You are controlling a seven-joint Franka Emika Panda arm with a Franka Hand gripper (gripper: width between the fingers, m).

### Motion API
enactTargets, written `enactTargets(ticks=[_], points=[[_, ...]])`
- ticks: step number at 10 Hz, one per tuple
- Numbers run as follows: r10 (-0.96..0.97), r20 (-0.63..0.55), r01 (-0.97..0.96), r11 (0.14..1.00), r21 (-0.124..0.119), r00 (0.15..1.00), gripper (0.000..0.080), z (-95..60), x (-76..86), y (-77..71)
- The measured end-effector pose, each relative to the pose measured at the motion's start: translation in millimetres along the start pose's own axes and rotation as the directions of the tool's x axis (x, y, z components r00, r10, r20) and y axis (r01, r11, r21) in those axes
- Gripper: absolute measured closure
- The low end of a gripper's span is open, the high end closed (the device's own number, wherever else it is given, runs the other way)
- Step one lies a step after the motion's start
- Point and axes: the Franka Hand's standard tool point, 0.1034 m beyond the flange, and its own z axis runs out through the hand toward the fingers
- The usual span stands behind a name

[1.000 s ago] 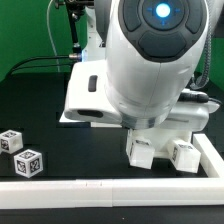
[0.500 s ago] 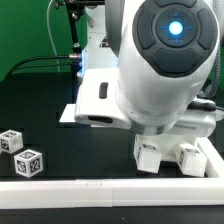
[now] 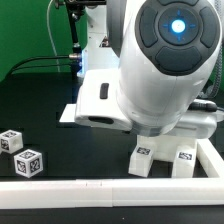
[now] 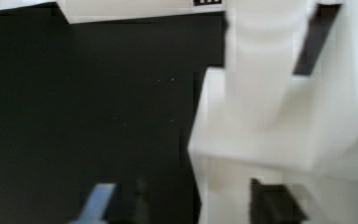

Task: Assemble chair

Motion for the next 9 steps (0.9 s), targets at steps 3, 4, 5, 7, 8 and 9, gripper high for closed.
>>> enactTargets(ticks=[3,4,5,7,8,9], points=[[-0.041,-0.027,0.041,0.999,0.011,0.999,0.0171,-29.4,-9.0,14.8],[-0.043,-0.100,0.044,0.999,0.015,0.994,0.0171,-46.5,-6.2,18.6],[-0.056,-0.207,0.062,0.998,0.023,0.977,0.0154,-64.8,1.9,21.8],[-0.039,-0.373,0.068,0.996,0.063,0.927,0.0151,-73.1,-27.7,30.6],[-0.030,-0.438,0.074,0.994,0.083,0.898,0.0150,-65.6,-54.5,32.3],[-0.006,-0.508,0.068,0.992,0.103,0.861,0.0150,-59.7,-70.1,30.6]])
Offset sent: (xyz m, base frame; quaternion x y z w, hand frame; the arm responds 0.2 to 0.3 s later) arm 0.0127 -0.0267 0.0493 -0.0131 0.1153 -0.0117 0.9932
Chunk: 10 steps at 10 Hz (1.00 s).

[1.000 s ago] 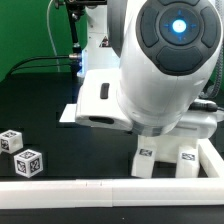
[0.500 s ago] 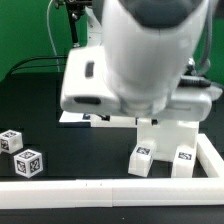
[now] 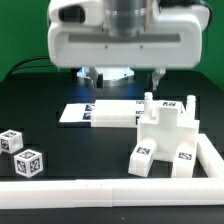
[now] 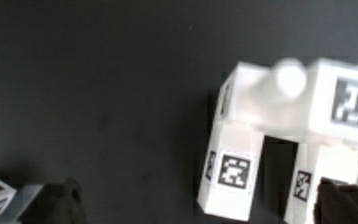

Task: Assemble chair

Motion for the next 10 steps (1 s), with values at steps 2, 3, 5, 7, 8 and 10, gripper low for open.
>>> enactTargets(ticks=[2,3,5,7,8,10], points=[[0.049,-0.160,-0.047,0.999,0.015,0.986,0.0150,2.7,-33.5,-14.9],[0.028,-0.229,-0.027,1.000,0.007,0.973,0.0150,5.4,-39.2,-24.8],[0.032,-0.374,-0.023,0.999,0.027,0.927,0.0150,3.8,-29.5,-25.2],[0.047,-0.417,-0.034,0.999,0.038,0.907,0.0150,10.7,-33.2,-27.4],[0.138,-0.400,-0.120,0.990,0.069,0.906,0.0150,20.8,-42.5,-29.2],[0.301,-0.366,-0.275,0.954,0.123,0.881,0.0150,47.8,-73.0,-35.8]])
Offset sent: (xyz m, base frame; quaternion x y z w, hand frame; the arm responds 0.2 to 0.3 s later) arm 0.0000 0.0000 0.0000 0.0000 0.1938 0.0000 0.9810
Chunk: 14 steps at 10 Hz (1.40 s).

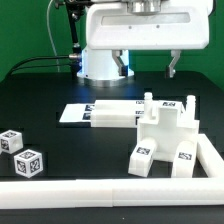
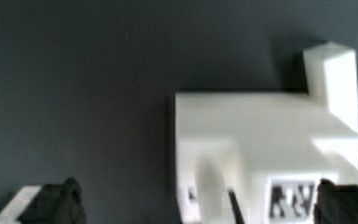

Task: Assemble chair

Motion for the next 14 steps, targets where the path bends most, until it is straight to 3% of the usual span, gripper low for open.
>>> enactTargets(ticks=[1,2,6,8,10,13,14], points=[[0.025,0.009,-0.024,1.000,-0.011,1.000,0.0150,11.7,-12.6,2.0],[0.014,0.005,-0.013,1.000,-0.013,1.000,0.0150,17.9,-13.3,5.0],[0.049,0.003,-0.049,0.999,-0.011,0.999,0.0150,18.1,-13.8,5.1],[0.375,0.009,-0.375,0.927,-0.022,0.927,0.0150,33.4,-36.4,21.8],[0.447,-0.017,-0.447,0.894,0.019,0.894,0.0150,36.4,-37.3,17.2],[0.626,0.018,-0.626,0.779,0.030,0.780,0.0150,39.4,-42.0,16.3],[0.742,0.031,-0.742,0.669,0.035,0.670,0.0150,44.8,-44.7,29.7]])
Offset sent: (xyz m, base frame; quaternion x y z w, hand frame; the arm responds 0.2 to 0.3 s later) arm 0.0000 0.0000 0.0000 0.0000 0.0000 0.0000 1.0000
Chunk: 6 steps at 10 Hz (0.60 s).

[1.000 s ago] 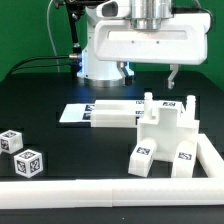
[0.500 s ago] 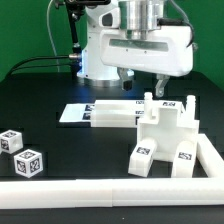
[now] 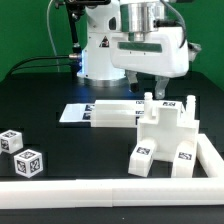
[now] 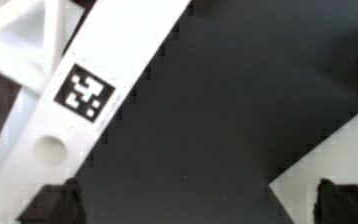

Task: Assemble chair

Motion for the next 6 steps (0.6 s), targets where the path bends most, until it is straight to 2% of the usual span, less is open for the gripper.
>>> enactTargets(ticks=[1,2,3,4,5,6], points=[[0.115,0.006,-0.115,0.993,-0.011,0.993,0.0150,6.1,3.1,15.2],[0.216,0.007,-0.216,0.976,-0.028,0.976,0.0150,13.2,4.6,26.2],[0.276,-0.009,-0.276,0.960,-0.036,0.961,0.0150,22.4,9.2,34.1],[0.275,-0.032,-0.276,0.961,-0.027,0.961,0.0150,29.7,15.6,38.3],[0.271,-0.038,-0.272,0.962,-0.026,0.962,0.0150,34.9,12.8,35.4],[0.278,-0.044,-0.279,0.960,-0.008,0.960,0.0150,36.1,7.0,33.1]])
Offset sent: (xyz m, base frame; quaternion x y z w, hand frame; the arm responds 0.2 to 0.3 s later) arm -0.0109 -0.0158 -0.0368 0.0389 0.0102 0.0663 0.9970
